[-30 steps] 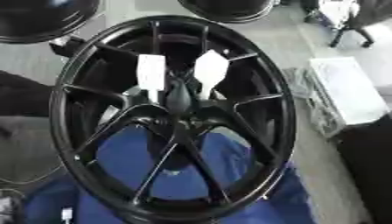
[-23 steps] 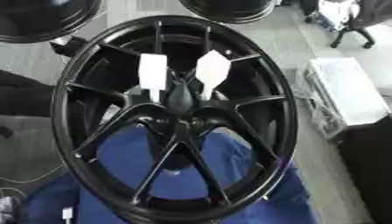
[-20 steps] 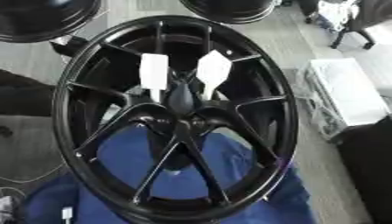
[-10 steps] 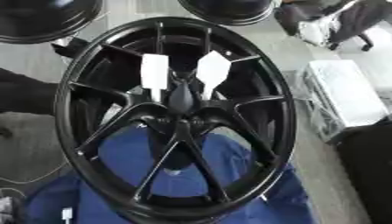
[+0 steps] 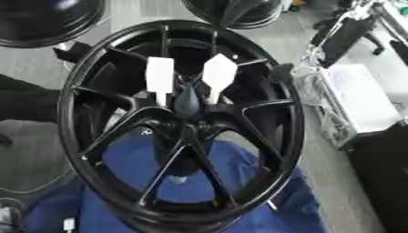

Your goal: Pull the pin out of the wheel hub.

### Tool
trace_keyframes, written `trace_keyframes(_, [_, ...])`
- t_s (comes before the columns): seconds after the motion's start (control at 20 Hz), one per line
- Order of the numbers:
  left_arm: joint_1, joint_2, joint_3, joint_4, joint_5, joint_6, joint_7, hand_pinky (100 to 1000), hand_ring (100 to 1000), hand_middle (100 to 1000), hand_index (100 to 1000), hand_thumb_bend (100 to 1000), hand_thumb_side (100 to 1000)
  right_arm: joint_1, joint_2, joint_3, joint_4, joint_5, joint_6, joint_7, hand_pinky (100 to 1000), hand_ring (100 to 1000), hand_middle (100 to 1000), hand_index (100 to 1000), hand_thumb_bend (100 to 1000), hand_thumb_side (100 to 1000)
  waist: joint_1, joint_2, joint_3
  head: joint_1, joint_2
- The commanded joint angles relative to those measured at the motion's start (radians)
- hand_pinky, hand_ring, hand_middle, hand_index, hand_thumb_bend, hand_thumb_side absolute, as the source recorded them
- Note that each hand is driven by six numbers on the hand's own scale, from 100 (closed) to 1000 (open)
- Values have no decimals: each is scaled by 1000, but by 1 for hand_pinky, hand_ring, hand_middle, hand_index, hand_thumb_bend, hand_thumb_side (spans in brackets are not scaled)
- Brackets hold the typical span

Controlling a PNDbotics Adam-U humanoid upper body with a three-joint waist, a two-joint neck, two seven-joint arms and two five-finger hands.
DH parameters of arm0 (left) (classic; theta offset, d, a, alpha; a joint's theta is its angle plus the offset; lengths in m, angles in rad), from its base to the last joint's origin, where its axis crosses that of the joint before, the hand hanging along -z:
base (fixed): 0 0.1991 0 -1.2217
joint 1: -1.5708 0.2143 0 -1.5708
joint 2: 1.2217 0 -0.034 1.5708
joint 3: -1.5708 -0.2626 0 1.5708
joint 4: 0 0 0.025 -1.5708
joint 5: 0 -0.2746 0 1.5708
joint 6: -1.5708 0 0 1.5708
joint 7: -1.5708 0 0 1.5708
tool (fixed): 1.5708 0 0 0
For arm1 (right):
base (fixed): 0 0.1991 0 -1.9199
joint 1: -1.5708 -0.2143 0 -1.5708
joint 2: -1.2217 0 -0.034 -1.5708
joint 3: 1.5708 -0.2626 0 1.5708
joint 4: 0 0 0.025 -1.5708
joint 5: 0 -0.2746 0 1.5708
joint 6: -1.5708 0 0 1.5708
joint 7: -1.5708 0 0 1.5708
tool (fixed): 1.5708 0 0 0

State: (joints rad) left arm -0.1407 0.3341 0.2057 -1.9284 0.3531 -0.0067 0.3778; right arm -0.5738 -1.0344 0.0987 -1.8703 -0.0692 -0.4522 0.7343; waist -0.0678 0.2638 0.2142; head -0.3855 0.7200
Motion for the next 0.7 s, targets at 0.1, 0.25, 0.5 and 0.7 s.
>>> trace_keyframes(0.1, [-2,29,-1,-10,-3,1,-3,859,707,756,838,209,766,-38,1,23,39,53,-133,130,908,841,811,908,421,148,2,-28,-5,0,9])
trace_keyframes(0.25, [3,31,0,-9,-4,1,-3,859,707,756,838,209,765,-59,22,52,63,81,-147,139,909,840,808,905,422,150,3,-31,-9,7,15])
trace_keyframes(0.5, [14,37,4,-7,-7,0,3,858,706,754,838,208,765,-112,68,91,105,117,-167,169,904,837,808,903,424,172,5,-42,-18,23,33])
trace_keyframes(0.7, [21,39,11,-5,-8,0,14,858,706,754,837,208,765,-133,109,104,130,165,-168,172,891,829,804,898,428,208,6,-46,-29,43,42])
